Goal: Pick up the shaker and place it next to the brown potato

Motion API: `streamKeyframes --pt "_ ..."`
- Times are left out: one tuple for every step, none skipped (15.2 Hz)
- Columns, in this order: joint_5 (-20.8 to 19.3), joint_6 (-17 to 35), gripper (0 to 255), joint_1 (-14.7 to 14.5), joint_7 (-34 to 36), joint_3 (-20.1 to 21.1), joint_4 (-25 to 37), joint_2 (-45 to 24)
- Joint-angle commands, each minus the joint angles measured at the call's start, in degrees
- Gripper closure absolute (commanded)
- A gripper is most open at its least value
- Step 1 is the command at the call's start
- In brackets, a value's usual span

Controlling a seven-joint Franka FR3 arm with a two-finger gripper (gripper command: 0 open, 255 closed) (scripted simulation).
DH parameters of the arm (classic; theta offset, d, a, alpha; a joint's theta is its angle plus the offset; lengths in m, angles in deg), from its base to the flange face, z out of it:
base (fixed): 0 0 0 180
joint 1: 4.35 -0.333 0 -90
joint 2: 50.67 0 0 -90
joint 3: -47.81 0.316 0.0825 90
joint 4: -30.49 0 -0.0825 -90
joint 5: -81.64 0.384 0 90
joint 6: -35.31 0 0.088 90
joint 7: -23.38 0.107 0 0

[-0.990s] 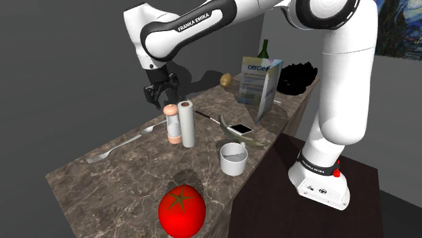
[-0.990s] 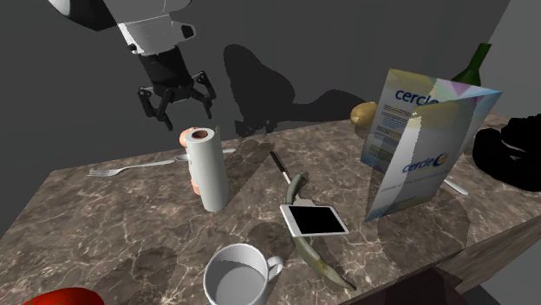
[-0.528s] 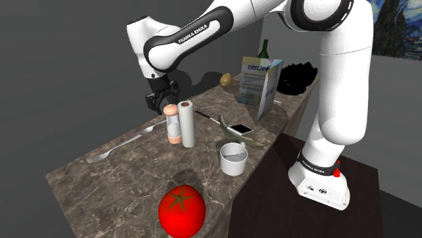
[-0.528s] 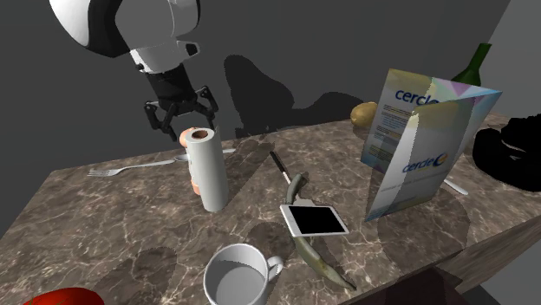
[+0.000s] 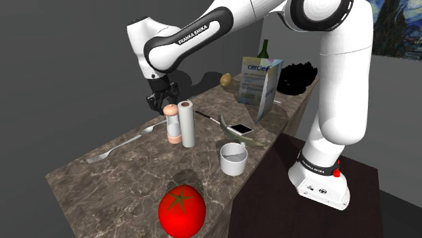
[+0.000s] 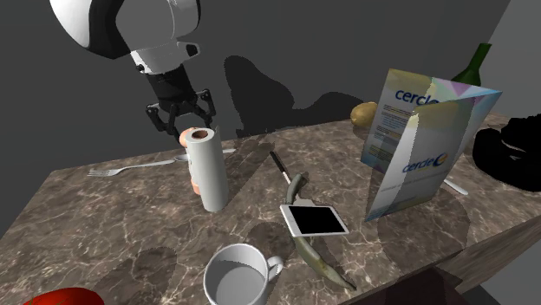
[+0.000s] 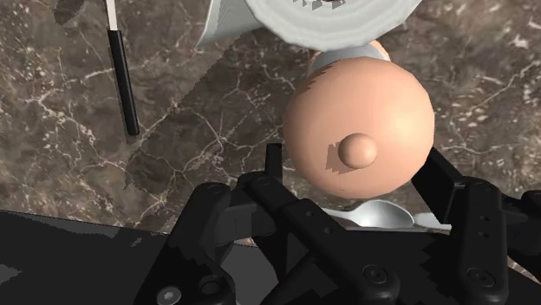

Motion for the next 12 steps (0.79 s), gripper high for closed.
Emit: streamKeyframes --pt "0.0 0.0 255 0.0 0.0 0.0 0.0 0.0" --pt "0.0 0.0 255 0.0 0.0 0.0 0.0 0.0" --pt "0.0 0.0 255 0.0 0.0 0.0 0.0 0.0" --pt "0.0 0.0 255 0.0 0.0 0.0 0.0 0.0" --pt "0.0 0.0 255 0.0 0.0 0.0 0.0 0.0" --pt "0.0 0.0 255 0.0 0.0 0.0 0.0 0.0" --pt "0.0 0.0 255 0.0 0.0 0.0 0.0 0.0" --pt "0.0 0.0 255 0.0 0.0 0.0 0.0 0.0" --pt "0.1 -0.6 255 0.0 -0.2 0.0 0.4 0.3" --pt "0.3 -1.3 255 0.0 -0.3 0.1 0.8 0.5" --pt "0.4 -2.0 255 0.0 -0.5 0.1 1.3 0.7" --pt "0.5 -2.6 255 0.0 -0.6 0.2 1.8 1.0"
